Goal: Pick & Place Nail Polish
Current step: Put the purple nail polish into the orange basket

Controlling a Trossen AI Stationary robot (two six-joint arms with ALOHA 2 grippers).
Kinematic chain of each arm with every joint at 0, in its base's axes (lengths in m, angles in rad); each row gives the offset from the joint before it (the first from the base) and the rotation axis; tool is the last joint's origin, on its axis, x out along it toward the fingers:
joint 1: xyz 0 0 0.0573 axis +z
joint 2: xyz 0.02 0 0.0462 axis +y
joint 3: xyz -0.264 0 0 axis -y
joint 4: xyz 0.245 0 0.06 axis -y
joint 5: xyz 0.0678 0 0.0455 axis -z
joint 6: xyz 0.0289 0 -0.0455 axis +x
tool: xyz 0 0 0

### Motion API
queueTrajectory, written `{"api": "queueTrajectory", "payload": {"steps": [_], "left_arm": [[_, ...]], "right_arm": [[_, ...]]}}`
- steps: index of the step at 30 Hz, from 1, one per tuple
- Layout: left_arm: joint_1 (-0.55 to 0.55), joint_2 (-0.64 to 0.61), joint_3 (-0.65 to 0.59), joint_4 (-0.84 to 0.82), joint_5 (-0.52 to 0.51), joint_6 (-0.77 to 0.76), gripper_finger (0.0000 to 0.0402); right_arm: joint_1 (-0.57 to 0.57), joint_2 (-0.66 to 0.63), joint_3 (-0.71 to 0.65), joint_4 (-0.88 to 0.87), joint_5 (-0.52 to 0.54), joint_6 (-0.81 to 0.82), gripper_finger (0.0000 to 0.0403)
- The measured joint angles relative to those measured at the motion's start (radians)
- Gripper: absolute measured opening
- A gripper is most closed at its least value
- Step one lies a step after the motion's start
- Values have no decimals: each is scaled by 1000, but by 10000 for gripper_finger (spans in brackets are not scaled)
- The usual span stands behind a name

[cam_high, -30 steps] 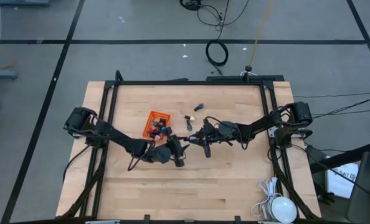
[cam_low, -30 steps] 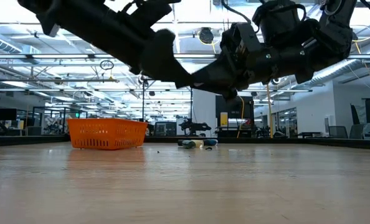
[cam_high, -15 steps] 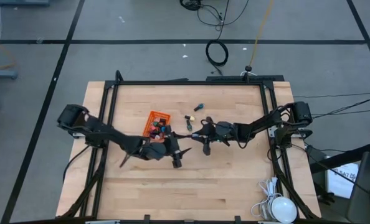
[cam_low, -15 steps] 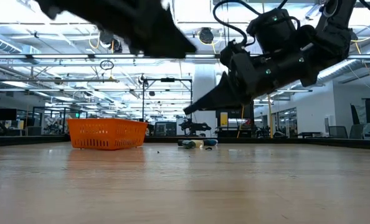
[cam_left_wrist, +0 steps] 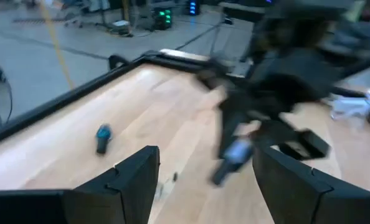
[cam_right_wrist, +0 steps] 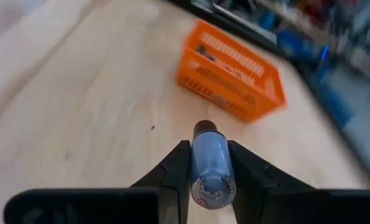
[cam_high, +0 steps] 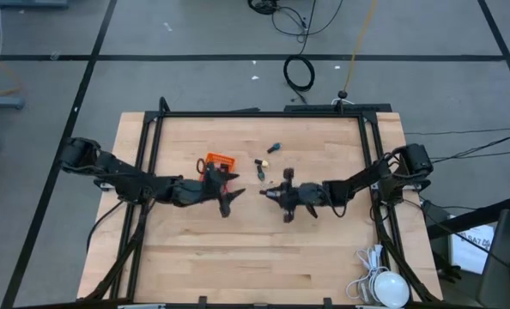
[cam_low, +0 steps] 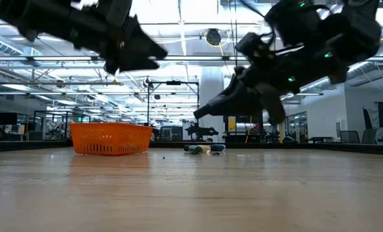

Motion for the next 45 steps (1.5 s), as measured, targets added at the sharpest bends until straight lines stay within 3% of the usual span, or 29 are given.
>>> {"api": "queueTrajectory", "payload": {"steps": [4, 9, 13, 19, 22, 27, 29, 36, 41, 45], "left_arm": [[30, -3, -83, 134, -1, -87, 253], [55, -3, -126, 229, 1, -243, 253], [60, -2, -129, 215, 67, -203, 253], [60, 1, -129, 210, 112, -184, 253], [60, 1, -129, 207, 112, -184, 253], [60, 3, -129, 119, 104, -165, 253], [60, 2, -129, 102, 103, -185, 253], [57, 2, -126, 95, 152, -212, 253], [31, 28, -93, 98, 162, -179, 253], [15, 93, -33, 100, 161, -66, 253]], "right_arm": [[102, 0, 0, -15, 125, -367, 69], [185, 0, 1, 90, 374, -584, 69], [201, 0, 1, 166, 424, -640, 69], [181, 0, 1, 169, 420, -543, 69], [154, 0, 1, 169, 323, -414, 69], [91, 0, 1, 186, 17, -109, 69], [68, 0, 1, 198, -57, -19, 69], [12, 0, 1, 261, -110, 210, 69], [0, 0, 1, 316, -197, 250, 69], [4, 0, 1, 344, -209, 249, 69]]}}
